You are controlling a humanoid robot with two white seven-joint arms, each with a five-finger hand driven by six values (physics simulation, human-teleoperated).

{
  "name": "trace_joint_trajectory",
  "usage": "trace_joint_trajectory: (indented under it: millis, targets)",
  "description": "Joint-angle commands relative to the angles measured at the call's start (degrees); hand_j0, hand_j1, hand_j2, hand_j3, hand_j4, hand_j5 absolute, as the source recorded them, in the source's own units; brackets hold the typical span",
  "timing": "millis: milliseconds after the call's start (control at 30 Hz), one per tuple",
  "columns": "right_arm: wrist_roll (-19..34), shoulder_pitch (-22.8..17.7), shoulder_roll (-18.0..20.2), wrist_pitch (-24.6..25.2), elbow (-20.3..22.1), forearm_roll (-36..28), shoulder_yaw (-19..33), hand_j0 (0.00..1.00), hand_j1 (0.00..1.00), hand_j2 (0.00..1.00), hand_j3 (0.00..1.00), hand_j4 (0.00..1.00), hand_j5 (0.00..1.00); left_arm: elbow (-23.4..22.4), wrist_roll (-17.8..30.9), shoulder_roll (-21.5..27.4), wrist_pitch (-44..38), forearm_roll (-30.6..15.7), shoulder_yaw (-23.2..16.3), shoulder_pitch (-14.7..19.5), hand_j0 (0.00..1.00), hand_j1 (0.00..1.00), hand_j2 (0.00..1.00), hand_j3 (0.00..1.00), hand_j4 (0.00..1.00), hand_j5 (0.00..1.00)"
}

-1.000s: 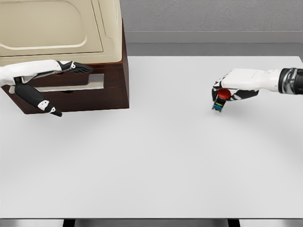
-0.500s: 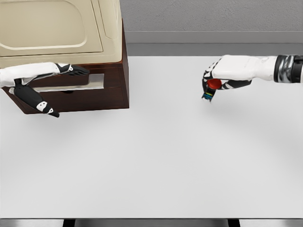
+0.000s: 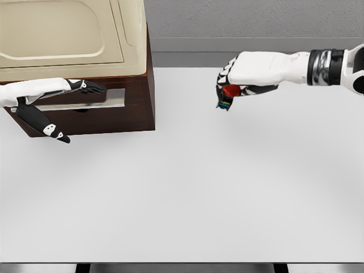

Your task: Open the cabinet drawer with left arm, and place a switch into the drawer with right arm

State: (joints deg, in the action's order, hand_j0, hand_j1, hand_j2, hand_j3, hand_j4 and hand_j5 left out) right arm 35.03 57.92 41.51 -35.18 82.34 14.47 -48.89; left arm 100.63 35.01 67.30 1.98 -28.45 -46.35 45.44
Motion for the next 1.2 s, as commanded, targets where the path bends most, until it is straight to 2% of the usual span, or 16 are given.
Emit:
trace_joint_trajectory:
  millis: [0, 167, 400, 633, 900, 1167]
  targets:
    - [0.0, 0.0, -0.5, 0.2, 0.6, -0.3, -0.3, 0.49, 0.49, 0.49, 0.49, 0.49, 0.49, -0.1, 0.0, 0.0, -0.5, -0.2, 0.0, 0.0, 1.00, 1.00, 1.00, 1.00, 1.00, 1.00]
    - [0.0, 1.3, -1.7, 0.2, 1.1, -0.4, -0.8, 0.49, 0.49, 0.49, 0.49, 0.49, 0.49, -0.1, 0.0, 0.3, -0.5, -0.2, 0.0, -0.9, 1.00, 1.00, 1.00, 1.00, 1.00, 1.00]
    - [0.0, 2.0, -2.0, 0.2, 4.7, -0.8, -1.2, 0.49, 0.49, 0.49, 0.49, 0.49, 0.49, -0.1, 0.0, 0.3, -0.6, -0.2, 0.1, -1.9, 1.00, 1.00, 1.00, 1.00, 1.00, 1.00]
    - [0.0, 4.0, -4.5, 0.2, 4.7, -1.7, -3.3, 0.49, 0.49, 0.49, 0.49, 0.49, 0.49, 0.0, 0.0, 0.3, -0.7, -0.4, 0.1, -3.5, 1.00, 1.00, 1.00, 1.00, 1.00, 1.00]
    - [0.0, 6.0, -7.5, 0.2, 4.7, -3.0, -5.3, 0.49, 0.49, 0.49, 0.49, 0.49, 0.49, 0.4, 0.0, 2.6, -0.7, -1.8, 0.0, -4.3, 1.00, 1.00, 1.00, 1.00, 1.00, 1.00]
    - [0.0, 7.6, -7.7, 0.2, 4.7, -4.9, -5.3, 0.49, 0.49, 0.49, 0.49, 0.49, 0.49, 0.4, 0.0, 4.4, -0.6, -4.0, -0.1, -5.4, 1.00, 1.00, 1.00, 1.00, 1.00, 1.00]
